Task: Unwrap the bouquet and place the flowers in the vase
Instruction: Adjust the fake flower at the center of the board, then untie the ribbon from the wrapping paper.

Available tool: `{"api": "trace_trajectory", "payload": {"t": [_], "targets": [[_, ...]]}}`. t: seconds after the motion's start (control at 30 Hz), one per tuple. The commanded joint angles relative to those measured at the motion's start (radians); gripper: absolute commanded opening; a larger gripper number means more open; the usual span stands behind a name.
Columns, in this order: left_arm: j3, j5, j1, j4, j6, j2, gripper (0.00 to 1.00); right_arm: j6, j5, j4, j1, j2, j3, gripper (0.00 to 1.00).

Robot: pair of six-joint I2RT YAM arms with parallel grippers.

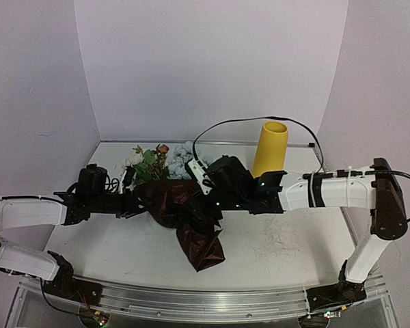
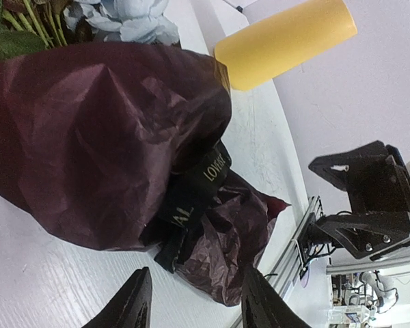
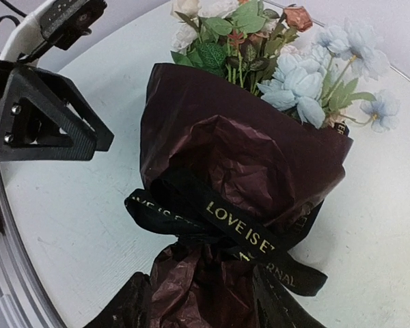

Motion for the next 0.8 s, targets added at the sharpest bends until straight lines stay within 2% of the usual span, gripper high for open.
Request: {"api": "trace_trajectory", "payload": {"t": [0.0,0.27,0.77], "targets": [[-0.028,-0.011,-0.042,-0.024,-0.032,-0.046,0.46,-0.143,-0.004,-0.023,0.001,0.075,0.093,0.52],[-0.029,-0.082,-0.113,-0.023,-0.046,0.006,0.57,-0.180,0.020,-0.023,0.000,0.172,0.163,0.53],[0.011,-0.092,-0.130,-0.017,-0.034,0.104,0.51,-0.232,0.089,-0.023,0.000,0.308,0.270,0.50]]}}
